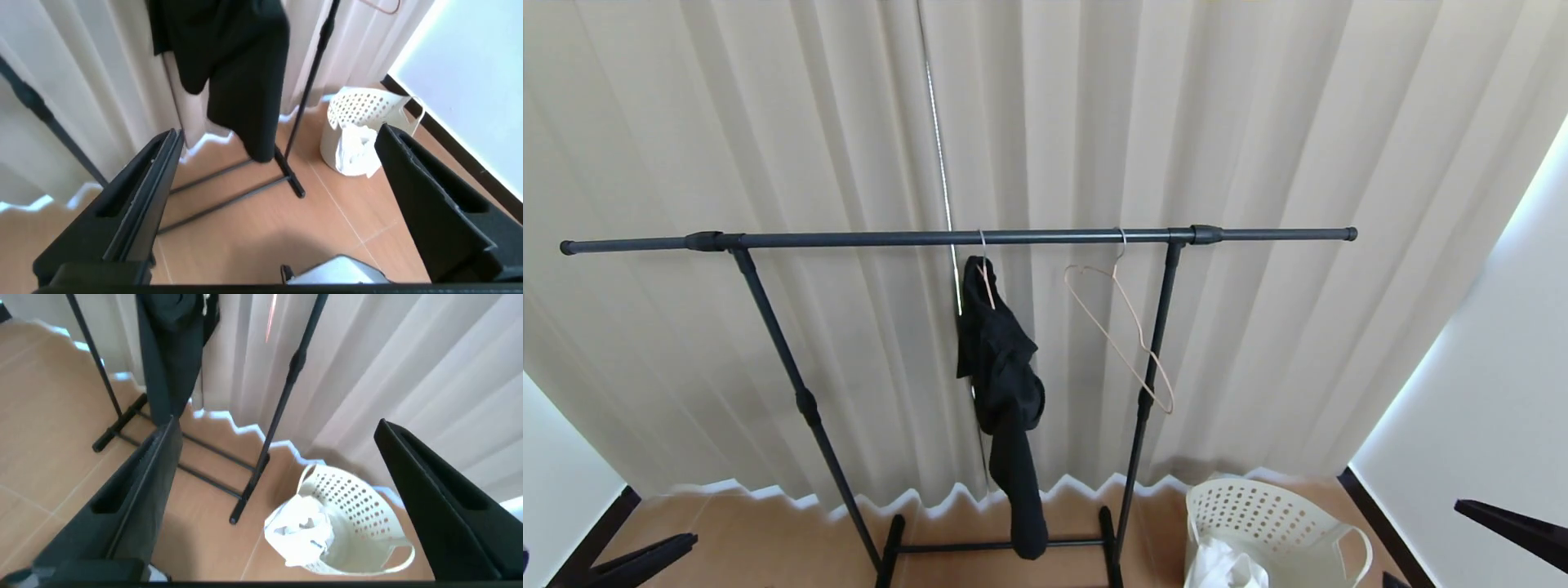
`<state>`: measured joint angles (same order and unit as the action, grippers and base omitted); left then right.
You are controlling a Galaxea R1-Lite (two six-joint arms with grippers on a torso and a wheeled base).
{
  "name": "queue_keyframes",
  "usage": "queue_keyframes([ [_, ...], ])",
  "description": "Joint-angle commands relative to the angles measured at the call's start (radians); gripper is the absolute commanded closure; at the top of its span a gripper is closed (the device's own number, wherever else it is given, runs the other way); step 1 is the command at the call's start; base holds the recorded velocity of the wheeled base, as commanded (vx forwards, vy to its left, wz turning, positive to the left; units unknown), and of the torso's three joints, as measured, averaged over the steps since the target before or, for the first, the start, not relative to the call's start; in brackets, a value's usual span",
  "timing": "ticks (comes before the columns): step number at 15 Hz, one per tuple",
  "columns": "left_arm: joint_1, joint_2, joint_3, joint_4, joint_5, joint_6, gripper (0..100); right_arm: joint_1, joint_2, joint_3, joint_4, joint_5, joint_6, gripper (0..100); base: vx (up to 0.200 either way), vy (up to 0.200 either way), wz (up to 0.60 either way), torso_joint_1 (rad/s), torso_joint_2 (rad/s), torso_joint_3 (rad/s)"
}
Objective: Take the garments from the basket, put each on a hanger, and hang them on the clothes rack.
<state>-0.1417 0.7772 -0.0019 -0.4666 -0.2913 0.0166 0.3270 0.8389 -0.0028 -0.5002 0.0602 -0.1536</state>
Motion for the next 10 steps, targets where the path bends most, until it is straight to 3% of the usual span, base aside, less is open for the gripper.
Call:
queue_keyframes([
  [1,0.005,-0.208,0.002,0.137,0.000,-0.001,0,-0.003,-0.423,0.003,0.322,-0.020,-0.006,0,0.000,0.000,0.00,0.000,0.00,0.000],
  [3,0.005,-0.288,0.002,0.227,0.000,-0.001,0,-0.003,-0.517,0.003,0.404,-0.048,-0.006,0,0.000,0.000,0.00,0.000,0.00,0.000],
  [4,0.005,-0.375,0.002,0.336,0.000,-0.001,0,-0.003,-0.569,0.003,0.428,-0.108,-0.006,0,0.000,0.000,0.00,0.000,0.00,0.000],
  [5,0.007,-0.404,0.002,0.370,0.001,-0.001,0,-0.003,-0.583,0.003,0.430,-0.131,-0.004,0,0.000,0.000,0.00,0.000,0.00,0.000],
  [10,0.106,-0.438,0.002,0.384,0.047,0.002,0,-0.066,-0.672,0.003,0.437,-0.148,-0.004,0,0.000,0.000,0.00,0.000,0.00,0.000],
])
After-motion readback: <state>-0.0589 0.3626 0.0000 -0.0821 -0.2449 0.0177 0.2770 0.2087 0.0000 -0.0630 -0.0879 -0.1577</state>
